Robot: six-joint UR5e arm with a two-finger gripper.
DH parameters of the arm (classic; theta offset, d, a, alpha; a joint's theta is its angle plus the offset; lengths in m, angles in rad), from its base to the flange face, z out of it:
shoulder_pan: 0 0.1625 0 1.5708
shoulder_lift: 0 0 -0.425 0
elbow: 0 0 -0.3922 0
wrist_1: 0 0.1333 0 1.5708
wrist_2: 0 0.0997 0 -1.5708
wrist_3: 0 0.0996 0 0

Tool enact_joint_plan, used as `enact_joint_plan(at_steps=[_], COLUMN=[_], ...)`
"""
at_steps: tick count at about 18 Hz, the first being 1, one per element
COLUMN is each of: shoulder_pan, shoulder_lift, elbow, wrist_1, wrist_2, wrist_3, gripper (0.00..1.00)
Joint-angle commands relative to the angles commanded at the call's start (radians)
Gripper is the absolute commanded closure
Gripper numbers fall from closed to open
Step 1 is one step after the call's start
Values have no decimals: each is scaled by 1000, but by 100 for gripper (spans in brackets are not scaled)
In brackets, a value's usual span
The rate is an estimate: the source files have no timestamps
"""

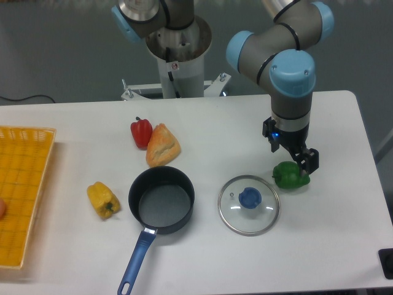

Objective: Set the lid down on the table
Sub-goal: 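Raise the gripper up and away from the green pepper, then move the open gripper over the blue knob of the glass lid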

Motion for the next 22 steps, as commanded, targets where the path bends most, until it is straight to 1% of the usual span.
enact_joint_plan(at_steps=[5,6,8,11,14,16,18,22], shoulder_pan=[-3,-5,-3,2,-3,-11,-21,-38], shoulder_lift=[2,-2,3,41,70,90,97,98], elbow=[-9,-24,-75,-126,-179,-204,-212,-215], wrist_1=[-3,-2,2,0,-2,-2,-3,-2], wrist_2=[0,0,3,-6,-52,-51,-51,-52], wrist_3=[0,2,-2,-2,-28,-32,-49,-127], gripper=[0,0,0,0,0,0,0,0])
